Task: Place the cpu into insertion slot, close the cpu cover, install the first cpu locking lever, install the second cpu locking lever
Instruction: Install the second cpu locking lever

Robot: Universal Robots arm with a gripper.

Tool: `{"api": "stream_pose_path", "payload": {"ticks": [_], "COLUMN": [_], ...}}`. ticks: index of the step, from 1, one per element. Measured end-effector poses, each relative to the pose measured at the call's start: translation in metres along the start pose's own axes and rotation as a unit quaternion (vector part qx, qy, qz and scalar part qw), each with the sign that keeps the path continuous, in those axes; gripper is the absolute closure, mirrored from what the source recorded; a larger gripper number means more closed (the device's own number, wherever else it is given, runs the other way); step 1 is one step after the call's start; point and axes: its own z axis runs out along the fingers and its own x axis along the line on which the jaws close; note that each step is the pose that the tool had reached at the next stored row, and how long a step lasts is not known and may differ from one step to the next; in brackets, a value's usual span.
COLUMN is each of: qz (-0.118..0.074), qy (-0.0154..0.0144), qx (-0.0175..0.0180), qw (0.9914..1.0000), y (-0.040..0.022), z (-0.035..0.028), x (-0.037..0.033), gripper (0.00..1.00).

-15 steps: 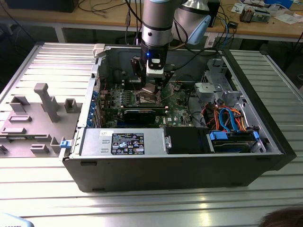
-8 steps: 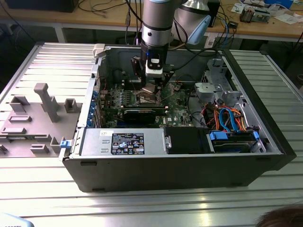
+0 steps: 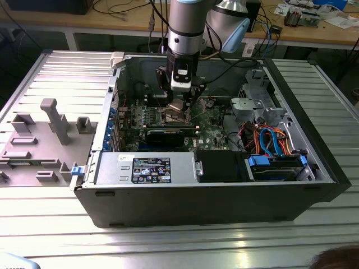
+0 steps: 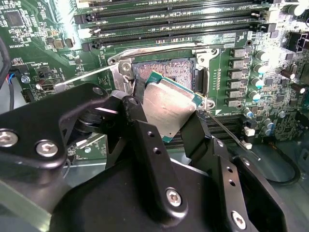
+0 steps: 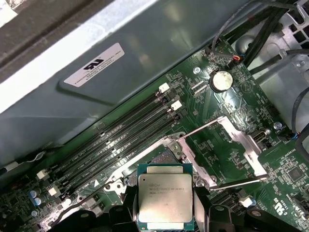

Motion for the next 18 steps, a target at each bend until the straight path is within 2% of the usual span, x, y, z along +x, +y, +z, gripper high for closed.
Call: {"api": "stream_pose_path", "payload": {"ticks": [18], "qz": [0.026], "qy": [0.0001], "qx": [-0.0006], "qw": [0.99967], "y": [0.0000], "z": [0.0006], "x": [0.0000], "gripper": [0.45]}}
